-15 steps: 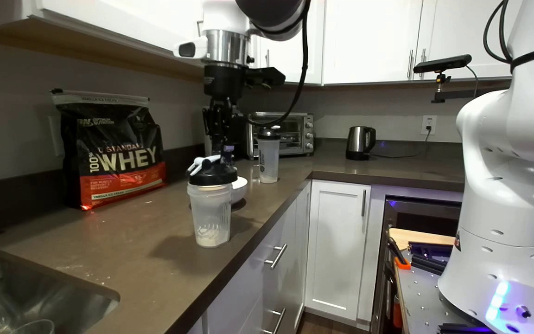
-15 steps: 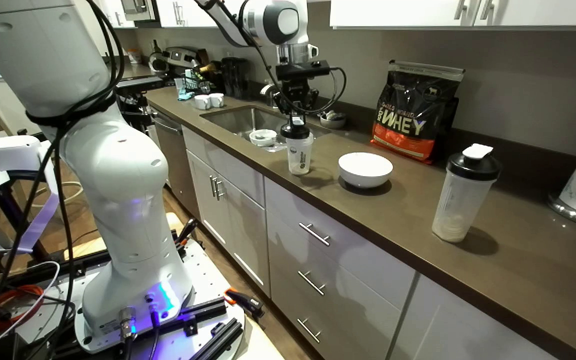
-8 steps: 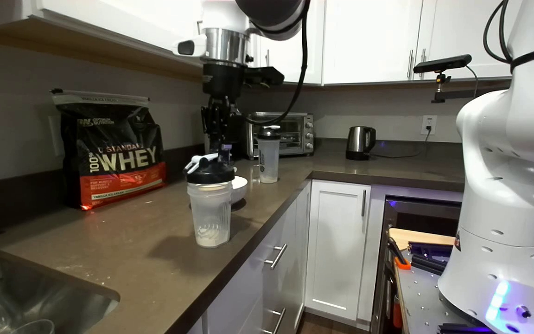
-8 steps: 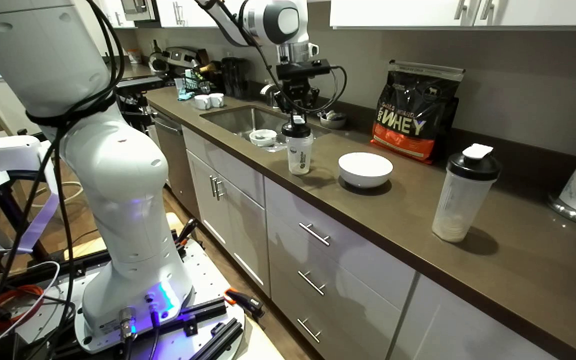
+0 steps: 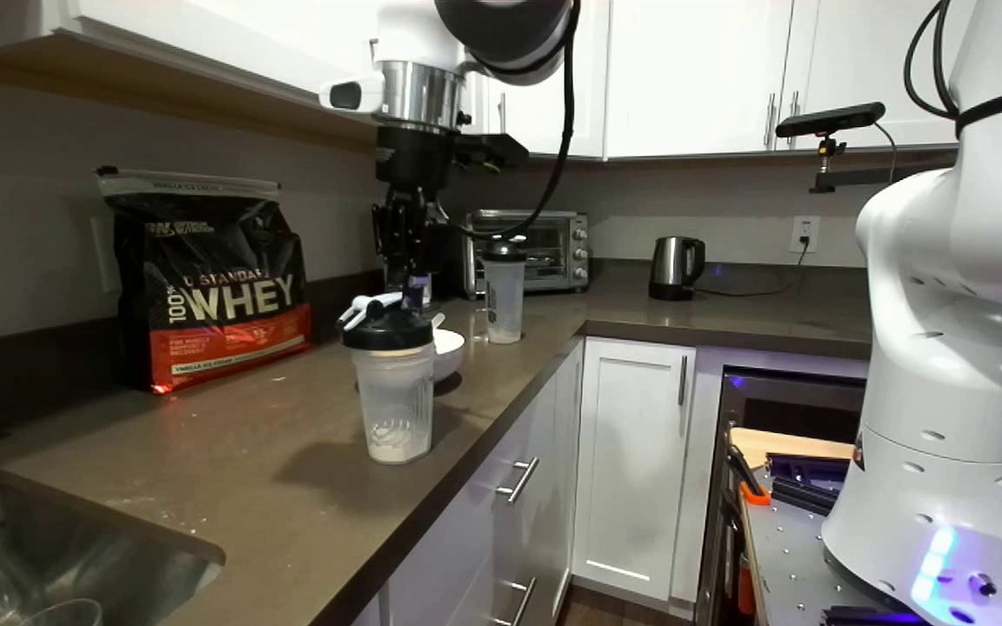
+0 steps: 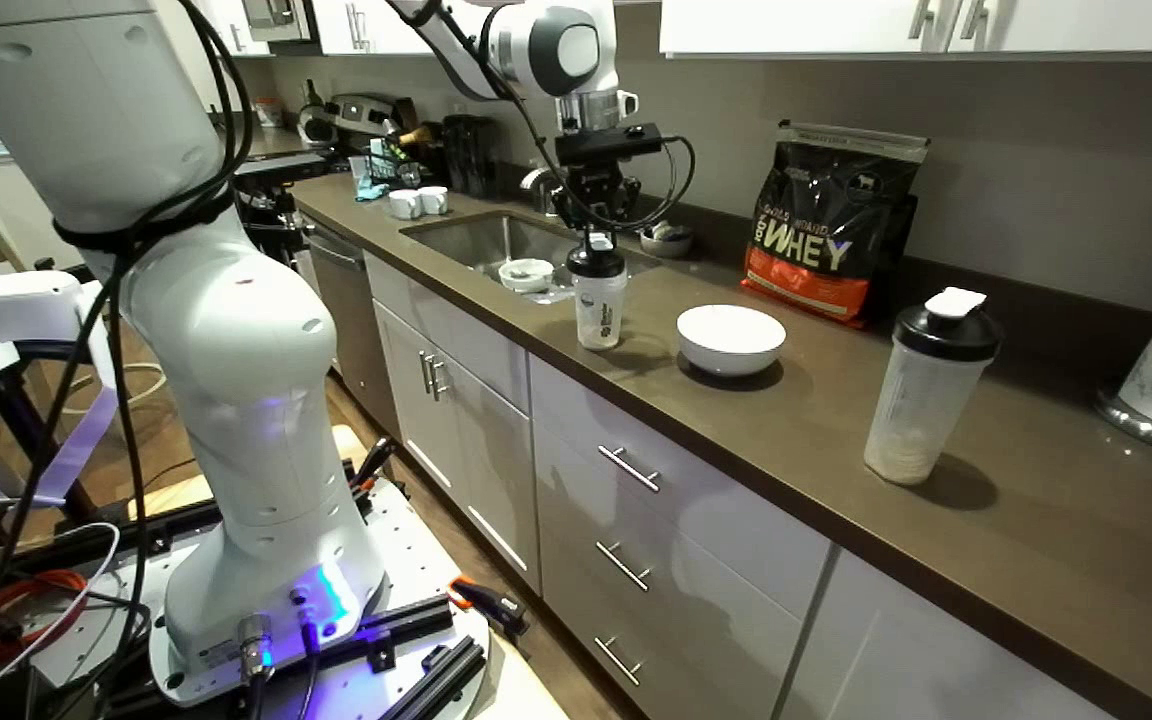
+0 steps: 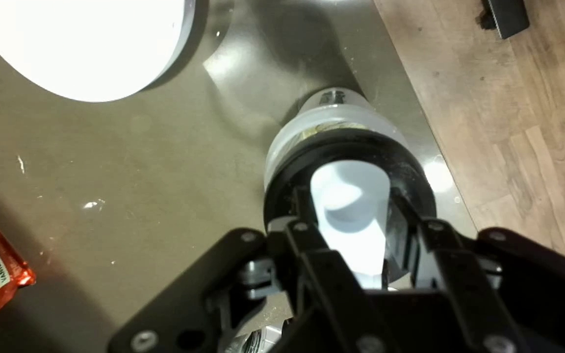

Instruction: Put the lid on the bottle

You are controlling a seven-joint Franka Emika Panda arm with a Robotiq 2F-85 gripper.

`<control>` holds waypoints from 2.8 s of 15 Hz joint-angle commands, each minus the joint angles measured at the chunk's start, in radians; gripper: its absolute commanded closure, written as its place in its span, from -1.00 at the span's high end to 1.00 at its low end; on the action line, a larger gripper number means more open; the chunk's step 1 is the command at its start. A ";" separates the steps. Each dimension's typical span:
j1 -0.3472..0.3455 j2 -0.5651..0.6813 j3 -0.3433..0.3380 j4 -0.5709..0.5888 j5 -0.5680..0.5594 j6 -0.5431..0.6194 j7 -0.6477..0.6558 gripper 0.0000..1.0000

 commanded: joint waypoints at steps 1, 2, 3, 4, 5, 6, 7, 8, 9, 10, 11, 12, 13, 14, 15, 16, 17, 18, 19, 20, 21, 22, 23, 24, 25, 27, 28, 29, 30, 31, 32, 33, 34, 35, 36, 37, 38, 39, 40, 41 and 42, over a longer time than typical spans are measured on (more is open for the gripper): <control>-0.002 -0.006 0.003 -0.005 -0.035 0.018 0.030 -0.74; -0.003 -0.008 0.003 -0.004 -0.041 0.016 0.031 -0.74; -0.004 -0.010 0.002 -0.002 -0.049 0.013 0.032 -0.74; -0.006 -0.011 0.001 -0.002 -0.056 0.012 0.034 -0.74; -0.007 -0.012 0.001 -0.001 -0.062 0.011 0.035 -0.74; -0.007 -0.012 -0.001 -0.002 -0.066 0.012 0.036 -0.74; -0.007 -0.009 -0.002 -0.003 -0.067 0.016 0.039 -0.74; -0.007 -0.007 -0.002 -0.004 -0.068 0.017 0.043 -0.74; -0.006 -0.005 -0.002 -0.005 -0.065 0.017 0.045 -0.74; -0.005 -0.004 -0.002 -0.005 -0.063 0.016 0.044 -0.74; -0.004 -0.003 -0.002 -0.005 -0.060 0.015 0.045 -0.74; -0.003 -0.001 -0.002 -0.004 -0.058 0.015 0.046 -0.74; -0.003 0.000 -0.002 -0.004 -0.056 0.014 0.047 -0.74; -0.003 0.002 -0.002 -0.004 -0.054 0.013 0.046 -0.74; -0.003 0.003 -0.002 -0.004 -0.056 0.012 0.047 -0.74; -0.002 0.004 -0.003 -0.001 -0.049 0.001 0.045 -0.74; -0.003 0.004 -0.003 -0.001 -0.053 0.001 0.044 -0.74; -0.003 0.005 -0.003 -0.001 -0.054 0.000 0.045 -0.74; -0.003 0.007 -0.003 -0.001 -0.052 0.000 0.045 -0.74; -0.003 0.008 -0.003 -0.002 -0.052 0.001 0.045 -0.74; -0.004 0.010 -0.003 -0.002 -0.052 0.001 0.046 -0.74; -0.004 0.012 -0.003 -0.003 -0.050 0.002 0.045 -0.74; -0.004 0.015 -0.003 -0.002 -0.050 0.002 0.045 -0.74; -0.004 0.017 -0.002 -0.002 -0.050 0.002 0.044 -0.74; -0.004 0.019 -0.002 -0.002 -0.050 0.001 0.044 -0.74; -0.005 0.017 -0.002 0.000 -0.055 -0.003 0.047 0.28; -0.005 0.013 -0.001 0.002 -0.058 -0.008 0.048 0.39; -0.006 0.009 -0.002 0.004 -0.060 -0.012 0.049 0.50; -0.006 0.003 -0.002 0.006 -0.058 -0.019 0.047 0.65; -0.006 -0.005 -0.002 0.007 -0.059 -0.022 0.045 0.76; -0.005 -0.014 -0.003 0.009 -0.056 -0.028 0.041 0.91; -0.004 -0.021 -0.004 0.011 -0.053 -0.033 0.036 0.97; -0.004 -0.031 -0.005 0.013 -0.055 -0.041 0.035 1.00; -0.002 -0.038 -0.007 0.016 -0.044 -0.051 0.026 1.00; 0.000 -0.048 -0.010 0.020 -0.034 -0.068 0.017 1.00; 0.002 -0.055 -0.013 0.024 -0.026 -0.082 0.009 1.00; 0.004 -0.062 -0.017 0.030 -0.015 -0.105 -0.001 1.00; 0.004 -0.069 -0.019 0.033 -0.013 -0.124 -0.004 1.00; 0.005 -0.075 -0.021 0.037 -0.012 -0.139 -0.007 1.00; 0.005 -0.080 -0.022 0.040 -0.014 -0.154 -0.006 1.00; 0.004 -0.084 -0.024 0.046 -0.018 -0.169 -0.003 1.00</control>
